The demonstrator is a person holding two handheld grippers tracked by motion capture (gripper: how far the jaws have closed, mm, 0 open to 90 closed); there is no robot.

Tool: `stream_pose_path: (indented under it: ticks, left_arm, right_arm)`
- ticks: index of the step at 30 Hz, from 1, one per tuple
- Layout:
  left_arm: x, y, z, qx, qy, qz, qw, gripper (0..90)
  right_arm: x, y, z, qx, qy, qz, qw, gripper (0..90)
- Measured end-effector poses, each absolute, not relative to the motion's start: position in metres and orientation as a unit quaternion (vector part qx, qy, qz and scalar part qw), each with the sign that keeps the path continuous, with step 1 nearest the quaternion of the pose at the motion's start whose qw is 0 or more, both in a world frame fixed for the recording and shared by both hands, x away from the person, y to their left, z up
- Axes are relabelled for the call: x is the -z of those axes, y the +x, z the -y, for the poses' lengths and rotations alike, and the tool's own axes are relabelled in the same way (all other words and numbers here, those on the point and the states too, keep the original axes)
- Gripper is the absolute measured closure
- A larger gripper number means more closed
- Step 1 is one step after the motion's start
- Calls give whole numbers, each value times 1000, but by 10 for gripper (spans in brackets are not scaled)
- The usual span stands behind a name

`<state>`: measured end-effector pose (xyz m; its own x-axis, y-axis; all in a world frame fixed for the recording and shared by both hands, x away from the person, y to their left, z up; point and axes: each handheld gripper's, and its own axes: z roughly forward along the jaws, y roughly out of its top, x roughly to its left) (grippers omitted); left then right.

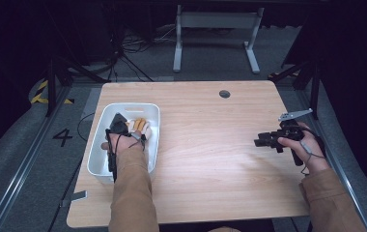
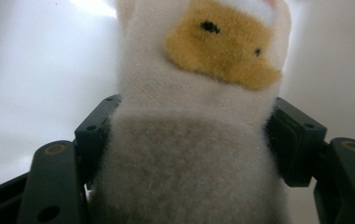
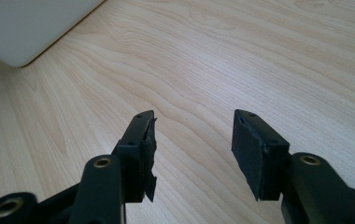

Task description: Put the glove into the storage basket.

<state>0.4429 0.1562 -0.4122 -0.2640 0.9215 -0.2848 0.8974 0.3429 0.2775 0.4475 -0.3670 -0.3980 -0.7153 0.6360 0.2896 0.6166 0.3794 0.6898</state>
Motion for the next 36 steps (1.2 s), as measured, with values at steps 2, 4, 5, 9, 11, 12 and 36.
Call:
stream_pose_path:
  ticks: [2,4,5,9,11,12,36]
  left_arm:
    - [412,444,-154,-25,572,-796,197,254]
    - [412,444,-151,-23,576,-795,190,234]
    - [412,444,-151,-22,579,-793,188,227]
    - [414,445,-151,-27,583,-791,185,218]
    - [414,445,-151,-29,582,-791,185,217]
    - [414,445,-152,-32,586,-788,185,213]
    - [368,443,-168,-134,639,-698,294,268]
  right_arm:
    - [398,447,367,-410,377,-830,12,511]
    - [398,448,367,-410,377,-830,10,511]
    - [398,448,367,-409,378,-830,11,511]
    - [398,448,367,-411,376,-830,13,510]
    - [398,448,367,-411,376,-830,12,509]
    - [398,448,367,-409,376,-831,12,508]
    - [399,450,366,-408,377,-832,12,498]
